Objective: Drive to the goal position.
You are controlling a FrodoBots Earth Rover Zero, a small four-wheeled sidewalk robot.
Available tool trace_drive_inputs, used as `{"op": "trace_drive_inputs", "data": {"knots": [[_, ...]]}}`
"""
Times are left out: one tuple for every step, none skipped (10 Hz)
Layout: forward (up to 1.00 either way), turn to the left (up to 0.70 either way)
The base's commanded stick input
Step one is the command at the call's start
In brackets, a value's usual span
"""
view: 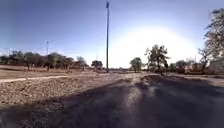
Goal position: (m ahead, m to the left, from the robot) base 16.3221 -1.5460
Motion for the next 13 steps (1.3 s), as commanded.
{"op": "trace_drive_inputs", "data": {"knots": [[0.5,0.0],[0.5,0.0],[0.5,0.0],[0.5,0.0],[0.5,0.0],[0.5,0.0],[0.5,0.0],[0.5,0.0],[0.5,0.0],[0.5,0.0],[0.5,0.0],[0.5,0.0],[0.5,0.0]]}}
